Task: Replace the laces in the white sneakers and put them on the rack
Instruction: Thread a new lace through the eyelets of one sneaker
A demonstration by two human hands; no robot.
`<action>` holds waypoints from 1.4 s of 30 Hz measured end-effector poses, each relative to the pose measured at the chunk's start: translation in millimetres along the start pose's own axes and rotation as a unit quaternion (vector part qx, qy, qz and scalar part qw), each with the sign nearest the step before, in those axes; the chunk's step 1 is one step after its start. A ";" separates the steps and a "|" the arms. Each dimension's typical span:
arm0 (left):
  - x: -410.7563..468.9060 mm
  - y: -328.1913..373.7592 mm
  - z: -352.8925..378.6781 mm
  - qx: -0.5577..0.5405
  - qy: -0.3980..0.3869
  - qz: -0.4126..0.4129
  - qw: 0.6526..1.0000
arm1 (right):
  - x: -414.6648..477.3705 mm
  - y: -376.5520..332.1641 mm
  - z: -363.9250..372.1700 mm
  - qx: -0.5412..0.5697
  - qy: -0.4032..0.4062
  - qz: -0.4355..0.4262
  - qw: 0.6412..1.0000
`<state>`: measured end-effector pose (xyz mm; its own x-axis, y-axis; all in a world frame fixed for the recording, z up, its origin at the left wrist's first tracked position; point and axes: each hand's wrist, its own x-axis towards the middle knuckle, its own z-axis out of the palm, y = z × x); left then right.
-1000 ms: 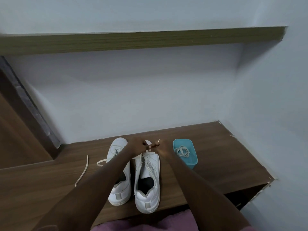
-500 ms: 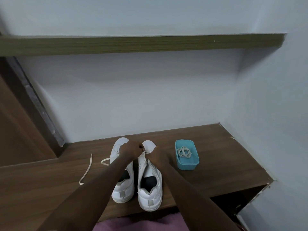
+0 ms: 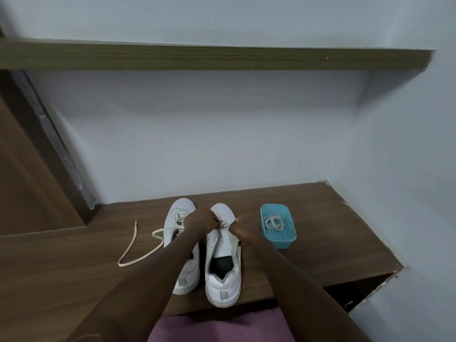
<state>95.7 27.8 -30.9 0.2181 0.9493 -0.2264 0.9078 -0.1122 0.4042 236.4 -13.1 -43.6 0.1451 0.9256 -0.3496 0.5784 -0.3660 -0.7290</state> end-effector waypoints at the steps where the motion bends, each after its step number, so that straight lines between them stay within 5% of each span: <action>1: 0.0 -0.4 2.0 -0.012 0.001 0.005 1.000 | 0.2 1.9 -1.0 0.042 -0.008 0.017 0.999; 8: -3.4 1.7 6.3 -0.066 0.056 -0.009 0.996 | 7.6 14.5 4.6 0.209 -0.046 0.046 0.976; 18: -10.5 3.2 13.9 -0.049 0.052 -0.013 0.997 | 12.1 24.7 12.9 0.272 -0.041 0.055 0.960; 34: -15.5 4.1 36.9 -0.271 0.086 -0.089 0.955 | 19.7 33.8 20.7 0.266 -0.034 0.046 0.962; 42: -12.3 5.2 42.3 -0.236 0.068 -0.090 0.965 | 19.3 32.2 20.2 0.262 -0.029 0.064 0.962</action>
<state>112.9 3.2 -63.4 -0.0067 0.9742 -0.2254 0.6559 0.1745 0.7345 241.6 -8.9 -85.7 0.1336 0.8685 -0.4774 0.0721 -0.4889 -0.8693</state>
